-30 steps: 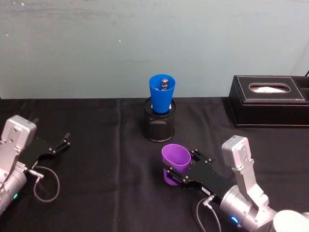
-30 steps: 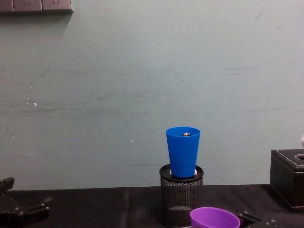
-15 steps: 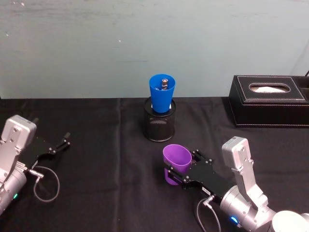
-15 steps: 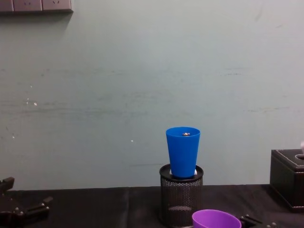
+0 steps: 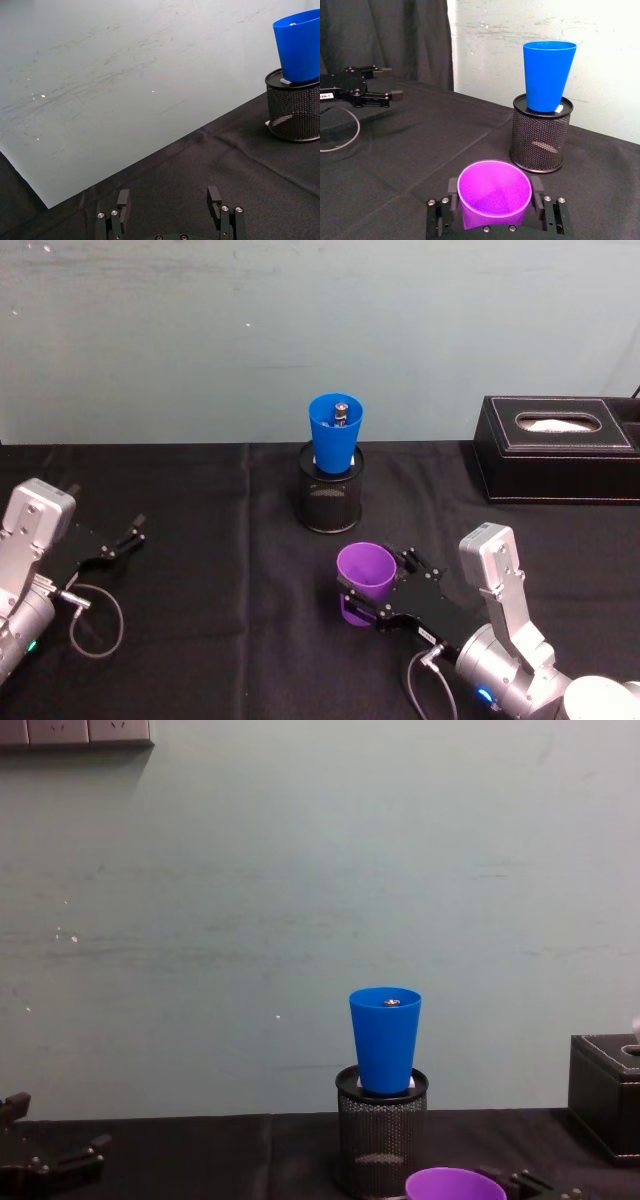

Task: Pick up one cup with a gripper and tap it against the other cup.

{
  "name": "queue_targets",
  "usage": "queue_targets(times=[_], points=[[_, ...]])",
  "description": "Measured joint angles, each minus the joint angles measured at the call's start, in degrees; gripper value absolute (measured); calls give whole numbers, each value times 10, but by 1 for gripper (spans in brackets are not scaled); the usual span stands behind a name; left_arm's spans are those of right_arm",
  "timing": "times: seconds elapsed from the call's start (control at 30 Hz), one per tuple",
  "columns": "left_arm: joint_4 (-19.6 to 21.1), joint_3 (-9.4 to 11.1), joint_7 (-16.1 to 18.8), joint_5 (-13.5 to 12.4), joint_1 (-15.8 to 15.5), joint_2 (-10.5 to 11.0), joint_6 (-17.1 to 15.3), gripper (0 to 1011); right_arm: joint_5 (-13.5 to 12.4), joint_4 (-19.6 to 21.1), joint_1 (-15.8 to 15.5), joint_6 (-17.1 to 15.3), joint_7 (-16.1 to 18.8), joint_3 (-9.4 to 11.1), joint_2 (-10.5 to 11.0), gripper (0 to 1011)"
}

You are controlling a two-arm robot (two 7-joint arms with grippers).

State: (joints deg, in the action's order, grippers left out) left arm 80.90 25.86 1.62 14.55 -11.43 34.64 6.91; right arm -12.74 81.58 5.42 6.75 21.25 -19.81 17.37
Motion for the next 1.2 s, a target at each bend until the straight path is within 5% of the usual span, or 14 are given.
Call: queue_targets(times=[0.2,0.53,0.8,1.2], points=[[0,0,0,0,0,0,0,1000,0,1,0,0,0,0,0,1003],[0,0,0,0,0,0,0,1000,-10,50,-4,8,-3,19,1,1002],[0,0,0,0,0,0,0,1000,2,97,-25,10,-75,67,-13,1003],[0,0,0,0,0,0,0,1000,45,82,-51,-16,-159,112,-48,1003]])
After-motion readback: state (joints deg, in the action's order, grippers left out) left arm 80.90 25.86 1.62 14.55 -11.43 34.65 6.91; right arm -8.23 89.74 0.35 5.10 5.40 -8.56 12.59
